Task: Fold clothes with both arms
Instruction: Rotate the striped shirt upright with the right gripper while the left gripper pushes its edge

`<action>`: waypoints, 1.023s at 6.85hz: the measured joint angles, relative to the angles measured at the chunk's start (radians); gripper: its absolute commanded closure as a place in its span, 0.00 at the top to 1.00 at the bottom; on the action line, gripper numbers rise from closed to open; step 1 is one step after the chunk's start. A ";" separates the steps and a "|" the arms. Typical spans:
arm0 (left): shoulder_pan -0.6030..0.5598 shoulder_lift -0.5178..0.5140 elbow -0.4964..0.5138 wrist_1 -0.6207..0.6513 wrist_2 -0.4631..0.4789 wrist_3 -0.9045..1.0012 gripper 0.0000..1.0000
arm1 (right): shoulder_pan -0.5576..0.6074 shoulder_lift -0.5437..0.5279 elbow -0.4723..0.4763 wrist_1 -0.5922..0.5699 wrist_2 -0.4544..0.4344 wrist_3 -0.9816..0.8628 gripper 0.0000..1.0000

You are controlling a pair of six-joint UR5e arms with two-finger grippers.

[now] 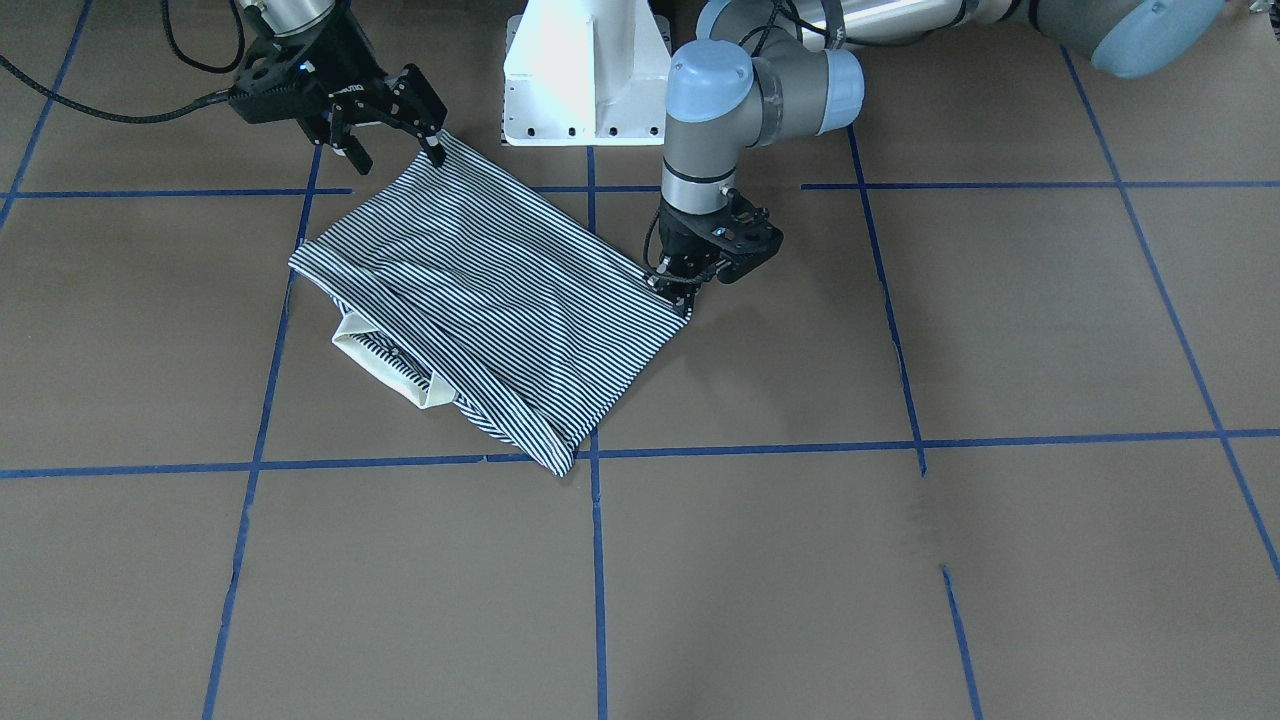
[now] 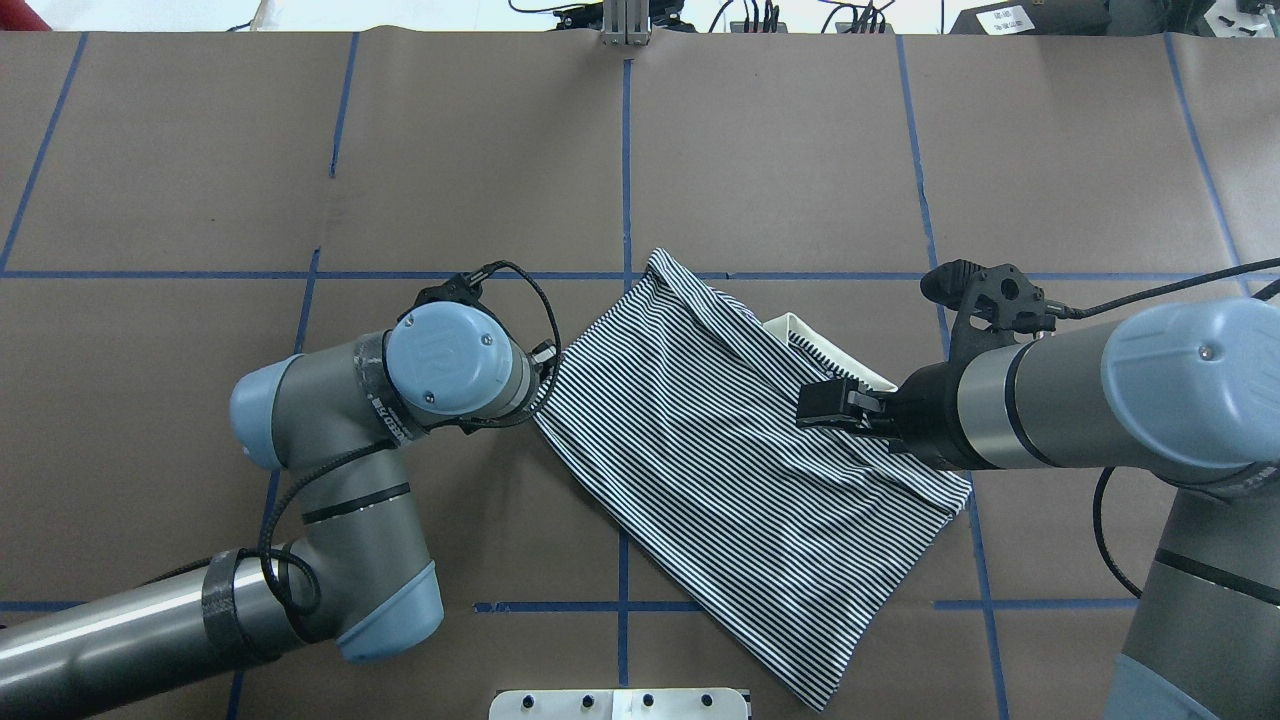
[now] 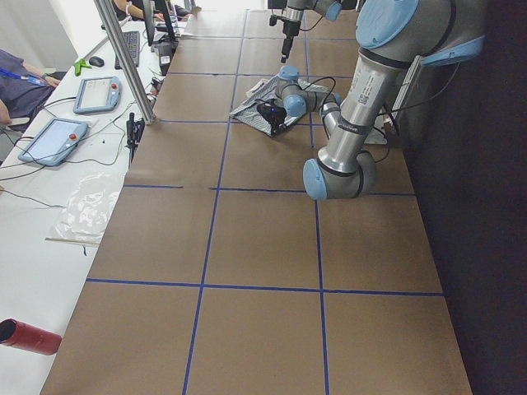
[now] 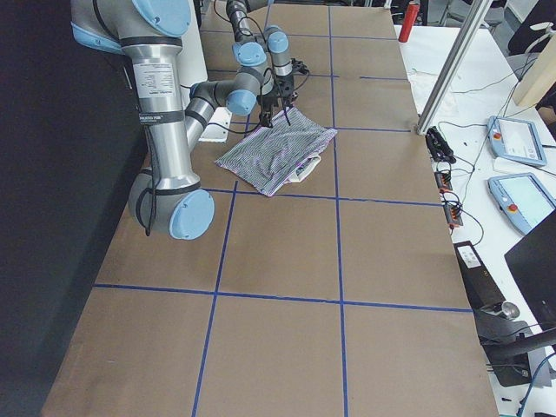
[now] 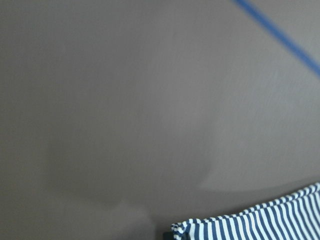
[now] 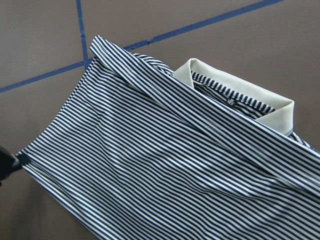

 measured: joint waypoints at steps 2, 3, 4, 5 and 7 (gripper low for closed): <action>-0.104 -0.016 0.103 -0.079 0.045 0.148 0.00 | 0.001 0.001 0.000 0.000 0.000 0.000 1.00; -0.150 -0.056 0.220 -0.191 0.054 0.218 0.00 | 0.002 0.002 0.000 0.000 0.000 0.000 1.00; -0.183 -0.133 0.378 -0.328 0.058 0.271 0.00 | 0.002 0.003 0.000 0.000 0.000 0.001 1.00; -0.199 -0.208 0.518 -0.461 0.066 0.293 0.00 | 0.002 0.003 0.000 0.000 0.000 0.001 1.00; -0.206 -0.308 0.716 -0.648 0.124 0.309 0.99 | 0.002 0.001 0.000 0.000 0.000 0.002 1.00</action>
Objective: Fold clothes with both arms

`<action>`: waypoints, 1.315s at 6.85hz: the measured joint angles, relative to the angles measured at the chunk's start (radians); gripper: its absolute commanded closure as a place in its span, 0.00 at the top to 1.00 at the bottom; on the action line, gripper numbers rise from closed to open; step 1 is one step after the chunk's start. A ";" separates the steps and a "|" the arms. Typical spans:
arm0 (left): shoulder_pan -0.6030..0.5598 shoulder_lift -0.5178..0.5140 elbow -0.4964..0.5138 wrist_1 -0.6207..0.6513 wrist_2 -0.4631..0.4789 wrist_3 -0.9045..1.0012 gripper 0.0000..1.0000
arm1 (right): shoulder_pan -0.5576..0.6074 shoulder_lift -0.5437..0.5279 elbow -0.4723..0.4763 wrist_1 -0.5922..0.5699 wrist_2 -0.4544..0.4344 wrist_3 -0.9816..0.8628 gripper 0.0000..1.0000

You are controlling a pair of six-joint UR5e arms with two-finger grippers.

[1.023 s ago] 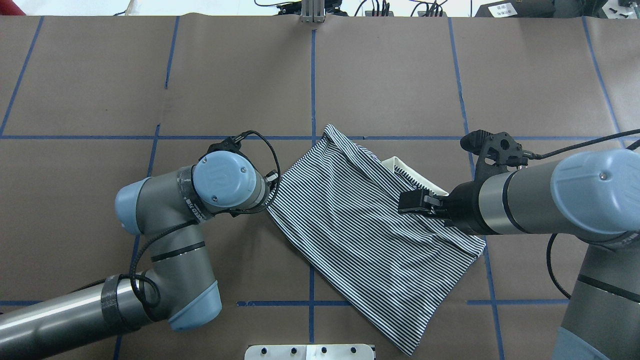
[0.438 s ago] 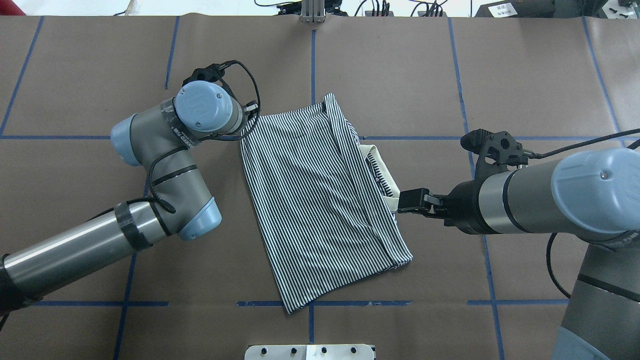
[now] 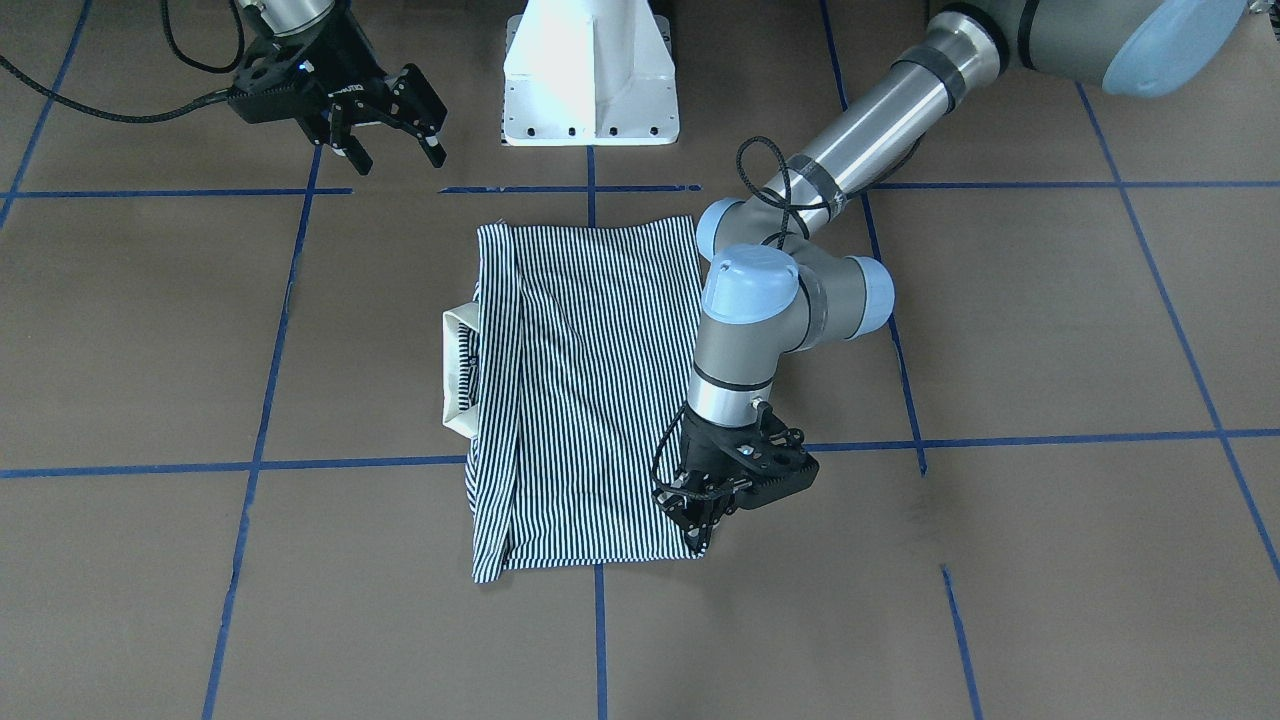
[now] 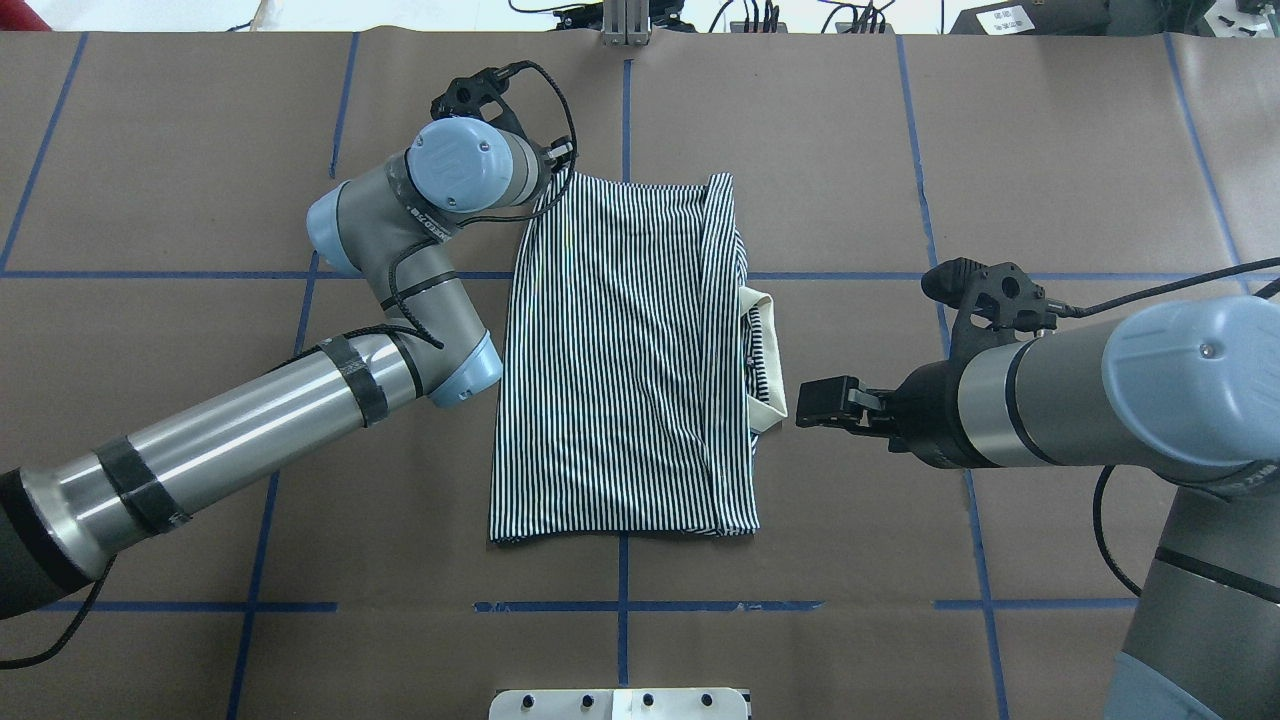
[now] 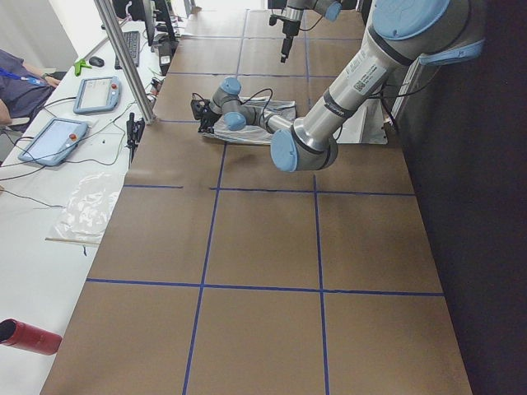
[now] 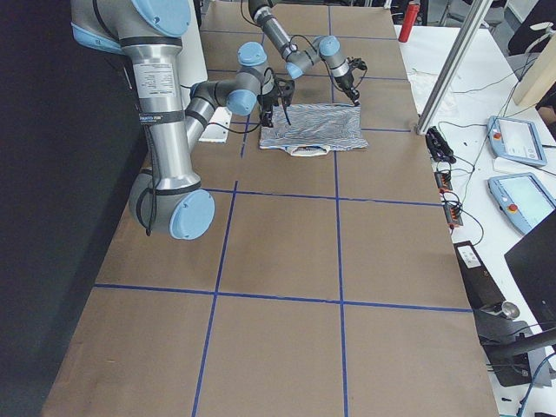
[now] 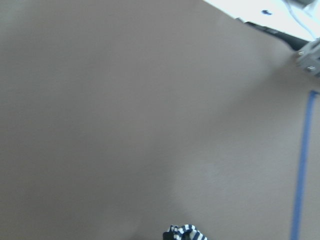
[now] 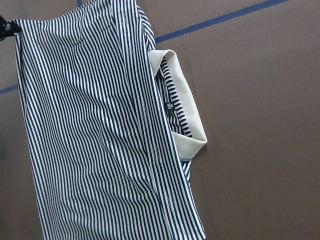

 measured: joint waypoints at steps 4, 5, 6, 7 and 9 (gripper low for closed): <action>-0.045 -0.001 0.032 -0.026 -0.060 0.124 1.00 | -0.005 0.029 -0.070 -0.004 -0.029 -0.028 1.00; -0.062 0.045 -0.053 0.028 -0.129 0.163 1.00 | -0.010 0.087 -0.141 -0.009 -0.043 -0.050 1.00; -0.068 0.126 -0.229 0.138 -0.163 0.201 1.00 | -0.025 0.151 -0.214 -0.024 -0.066 -0.072 1.00; -0.067 0.204 -0.421 0.259 -0.192 0.221 1.00 | -0.043 0.210 -0.263 -0.071 -0.086 -0.110 1.00; -0.061 0.315 -0.730 0.451 -0.255 0.231 1.00 | -0.064 0.358 -0.372 -0.239 -0.110 -0.190 1.00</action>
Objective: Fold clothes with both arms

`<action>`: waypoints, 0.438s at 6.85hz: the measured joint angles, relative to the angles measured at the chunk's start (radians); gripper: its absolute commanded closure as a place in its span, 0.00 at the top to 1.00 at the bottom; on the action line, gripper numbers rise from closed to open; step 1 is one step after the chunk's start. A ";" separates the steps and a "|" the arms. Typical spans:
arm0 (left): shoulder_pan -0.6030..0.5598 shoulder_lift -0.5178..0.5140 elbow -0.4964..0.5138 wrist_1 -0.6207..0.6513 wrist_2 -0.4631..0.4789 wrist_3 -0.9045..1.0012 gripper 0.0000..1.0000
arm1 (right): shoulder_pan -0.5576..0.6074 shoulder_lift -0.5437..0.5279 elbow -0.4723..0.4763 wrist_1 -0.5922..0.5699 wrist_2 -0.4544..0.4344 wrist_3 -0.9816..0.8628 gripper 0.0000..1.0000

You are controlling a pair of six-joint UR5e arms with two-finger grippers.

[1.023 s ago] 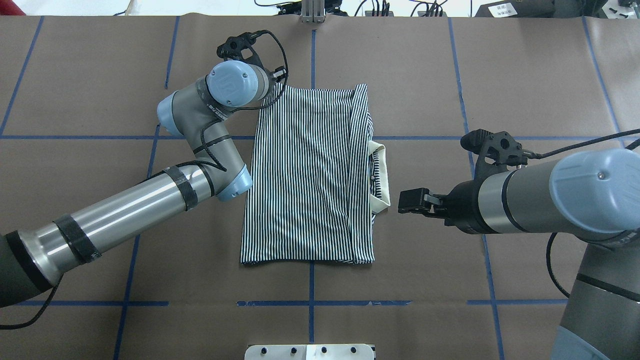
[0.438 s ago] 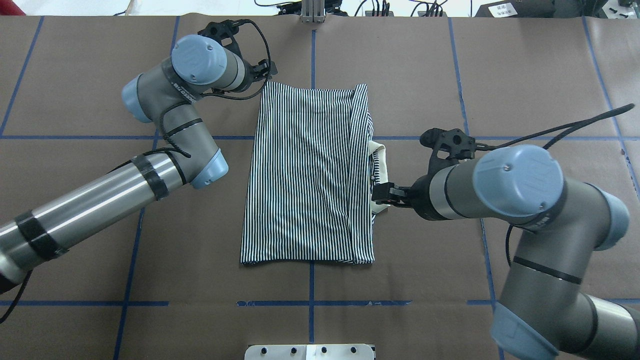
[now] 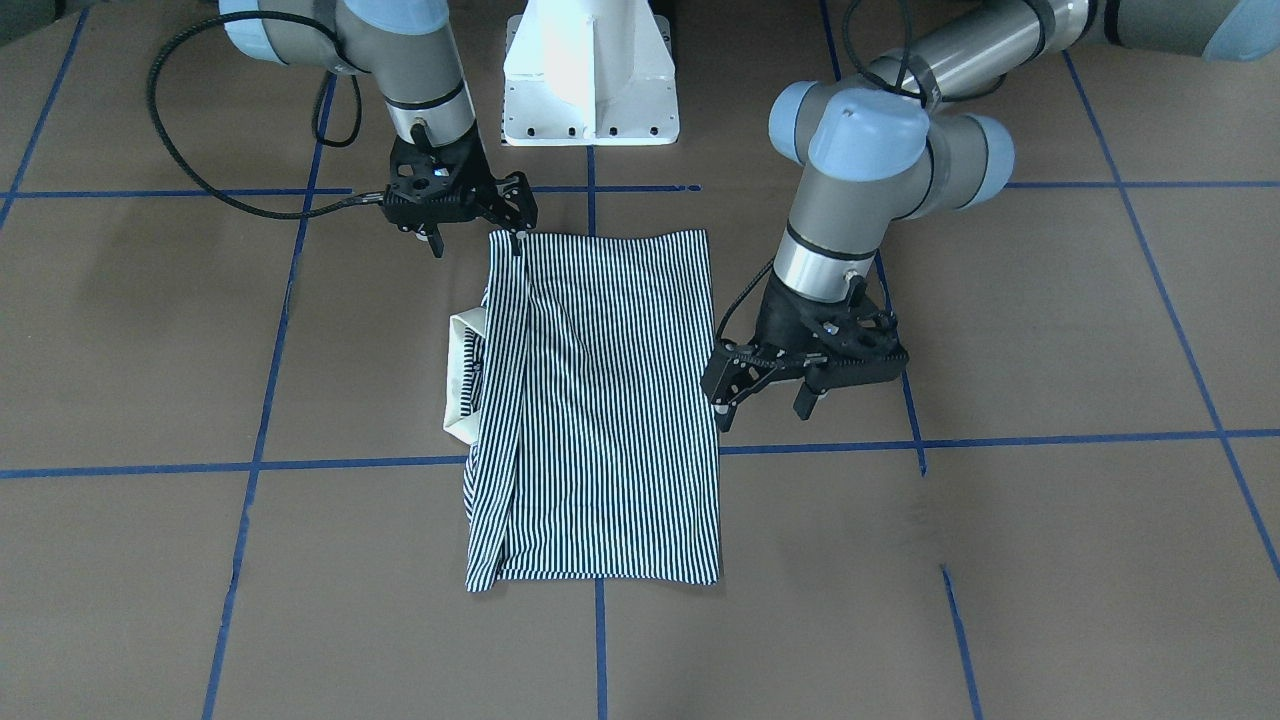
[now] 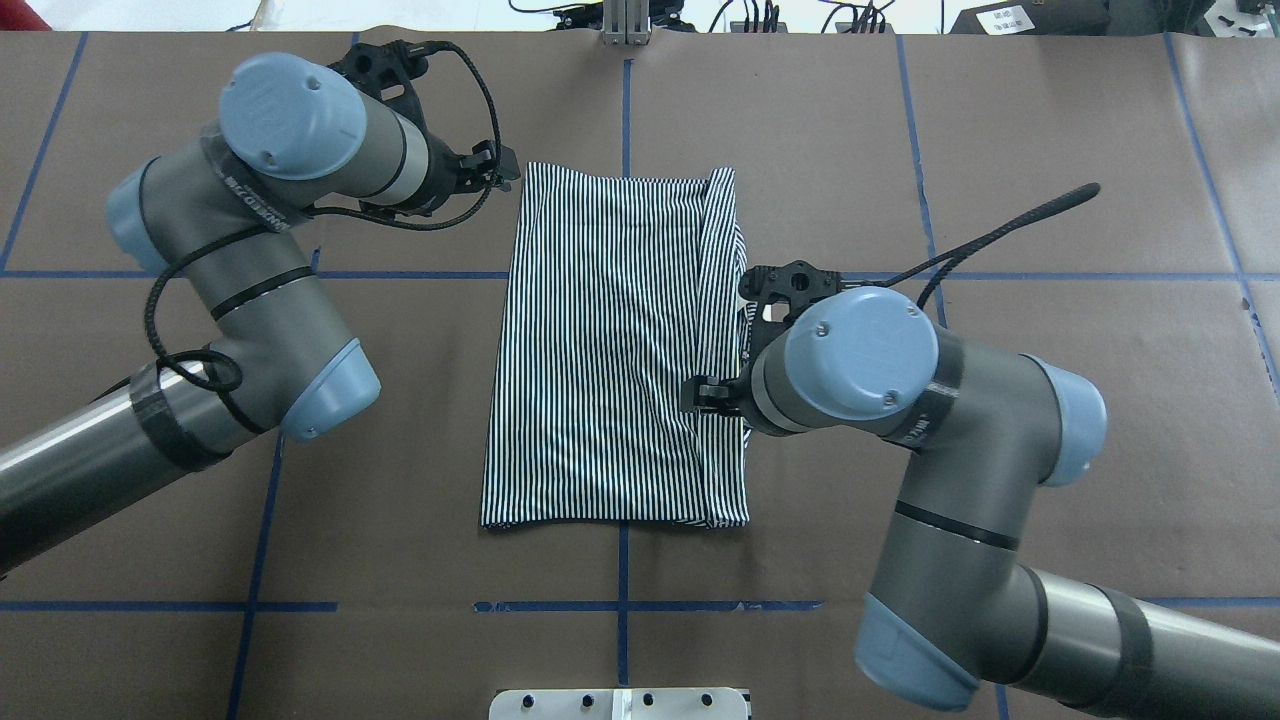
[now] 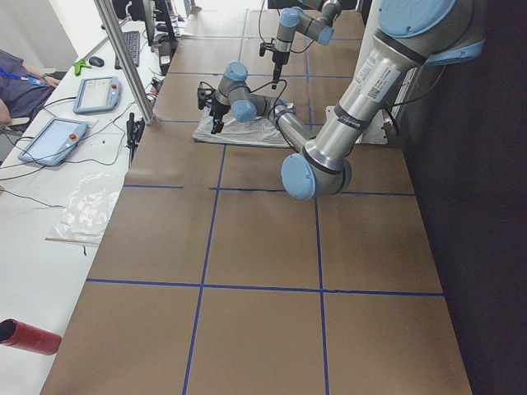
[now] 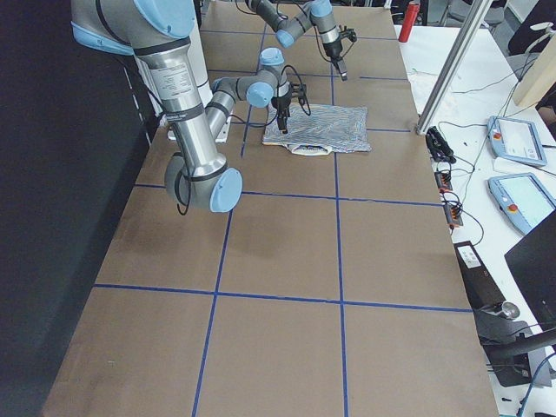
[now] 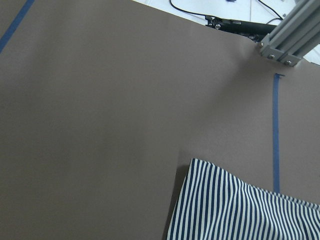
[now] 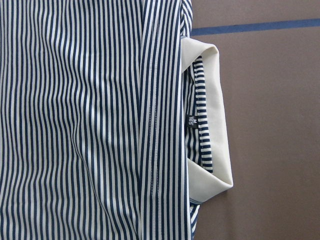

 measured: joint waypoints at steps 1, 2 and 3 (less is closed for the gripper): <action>0.002 0.043 -0.113 0.057 -0.025 0.001 1.00 | -0.014 0.064 -0.069 -0.059 -0.003 -0.014 1.00; 0.003 0.084 -0.195 0.095 -0.050 0.002 1.00 | -0.033 0.117 -0.131 -0.116 -0.004 -0.020 1.00; 0.003 0.110 -0.237 0.110 -0.060 0.004 1.00 | -0.050 0.156 -0.187 -0.153 -0.003 -0.022 1.00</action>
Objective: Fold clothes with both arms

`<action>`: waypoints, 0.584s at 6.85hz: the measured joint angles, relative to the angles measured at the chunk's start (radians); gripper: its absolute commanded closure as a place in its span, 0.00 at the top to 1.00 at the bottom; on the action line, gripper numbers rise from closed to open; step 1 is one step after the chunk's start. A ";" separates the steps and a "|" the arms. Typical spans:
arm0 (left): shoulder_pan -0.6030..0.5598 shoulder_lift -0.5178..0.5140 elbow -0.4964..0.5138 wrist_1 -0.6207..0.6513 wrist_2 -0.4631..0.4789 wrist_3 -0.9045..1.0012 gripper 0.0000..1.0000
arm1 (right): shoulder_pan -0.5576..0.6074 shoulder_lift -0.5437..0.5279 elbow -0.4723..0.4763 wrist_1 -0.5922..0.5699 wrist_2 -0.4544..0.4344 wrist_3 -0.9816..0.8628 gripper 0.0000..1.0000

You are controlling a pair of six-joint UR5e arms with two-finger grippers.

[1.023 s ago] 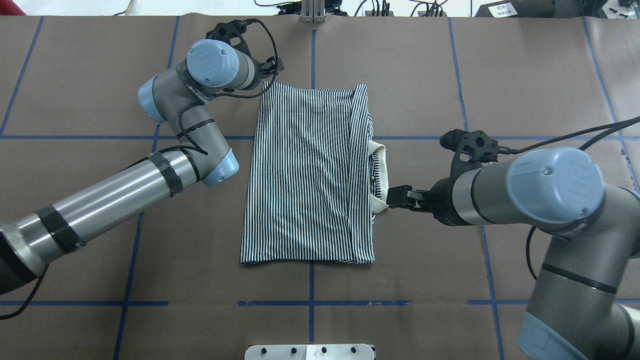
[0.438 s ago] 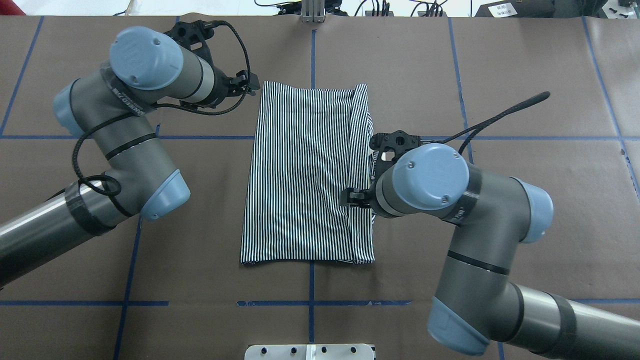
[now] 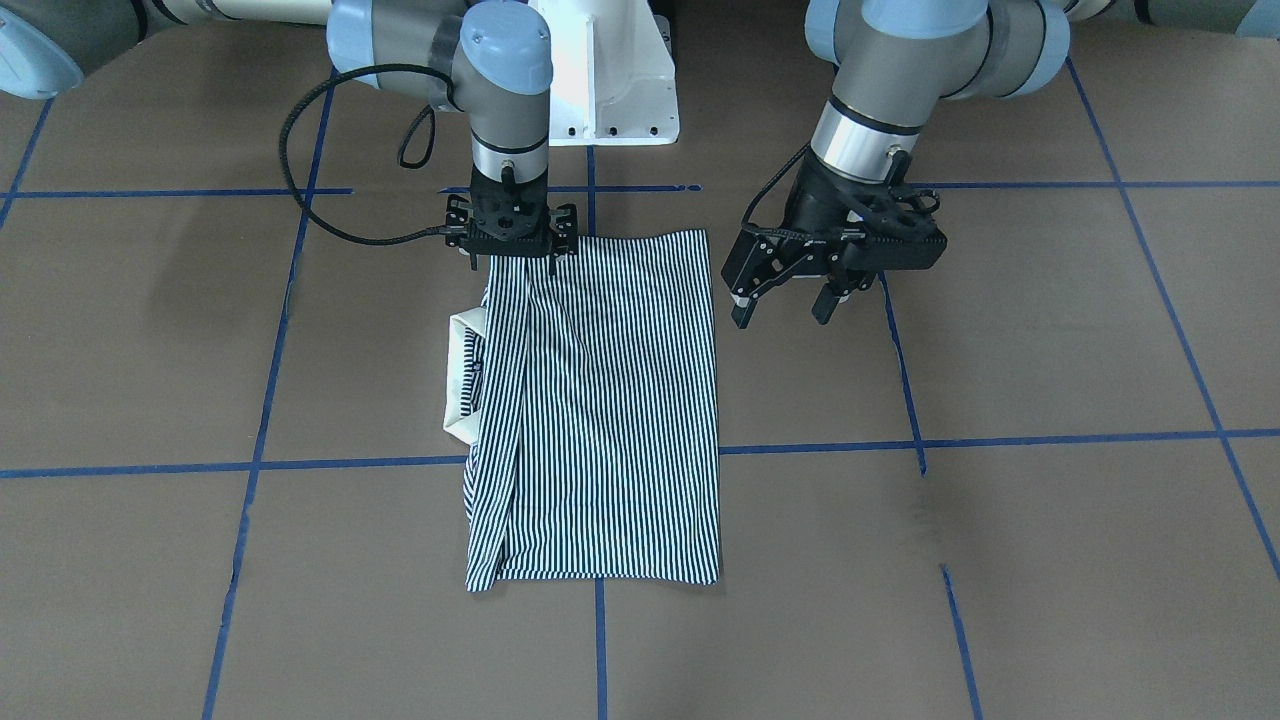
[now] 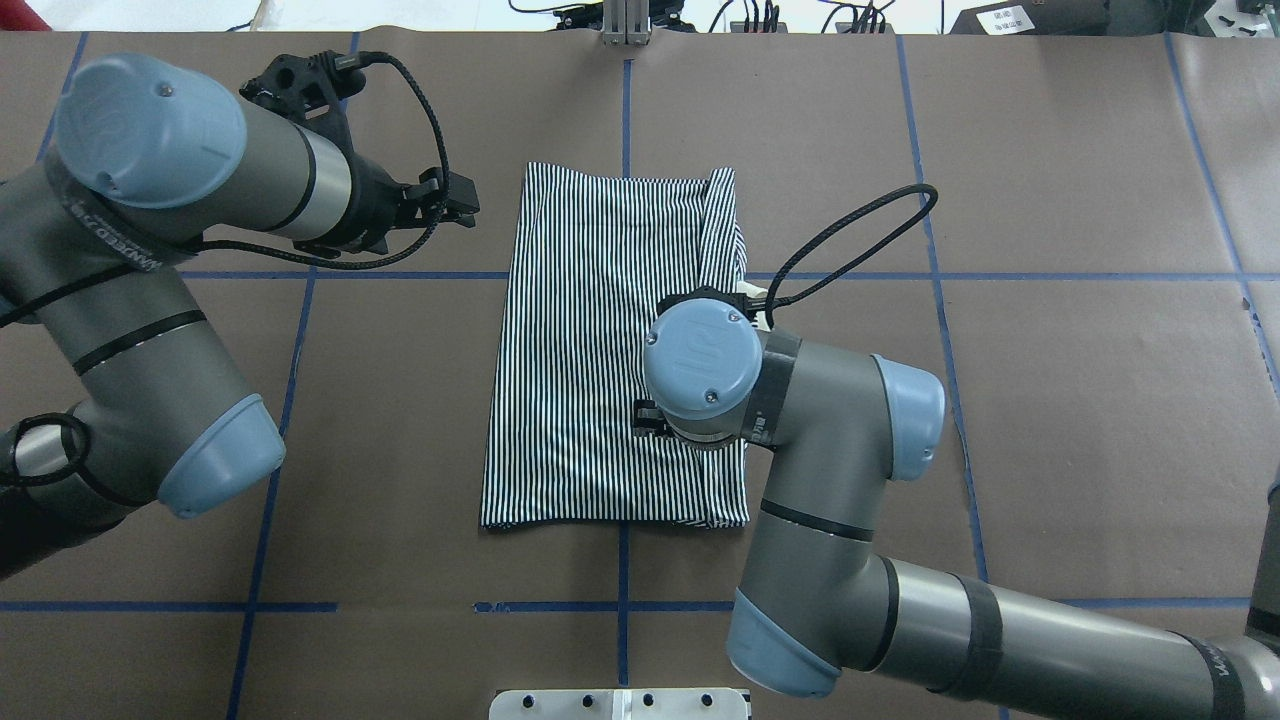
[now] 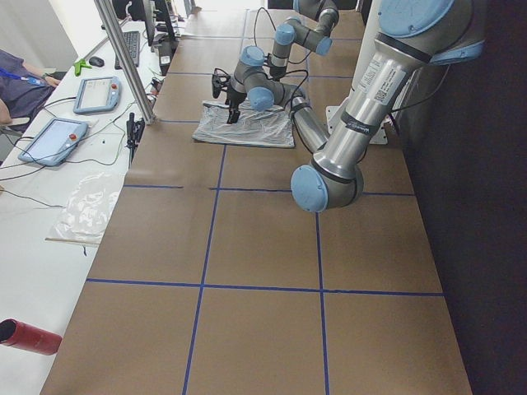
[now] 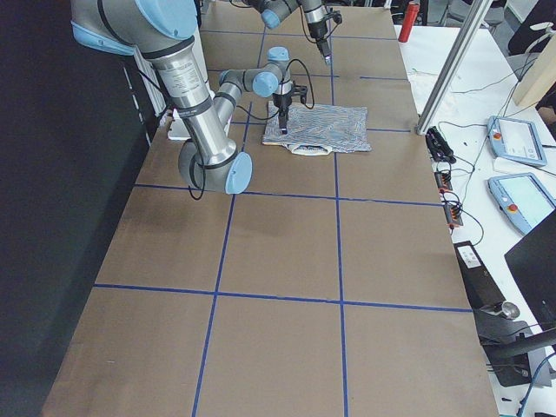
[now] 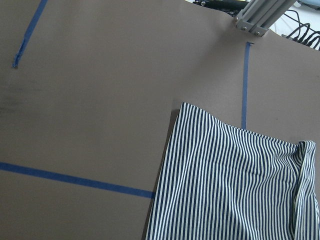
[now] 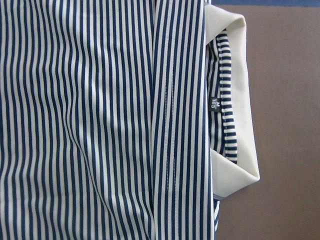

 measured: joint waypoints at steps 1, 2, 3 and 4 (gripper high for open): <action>0.000 0.010 -0.018 0.009 -0.004 0.002 1.00 | -0.014 0.020 -0.046 -0.014 0.003 -0.003 1.00; 0.000 0.013 -0.024 0.011 -0.004 0.003 1.00 | -0.023 0.027 -0.066 -0.036 0.009 -0.009 1.00; 0.000 0.013 -0.025 0.012 -0.005 0.003 1.00 | -0.027 0.027 -0.072 -0.065 0.011 -0.024 1.00; 0.000 0.014 -0.024 0.012 -0.005 0.003 1.00 | -0.030 0.022 -0.075 -0.083 0.012 -0.047 1.00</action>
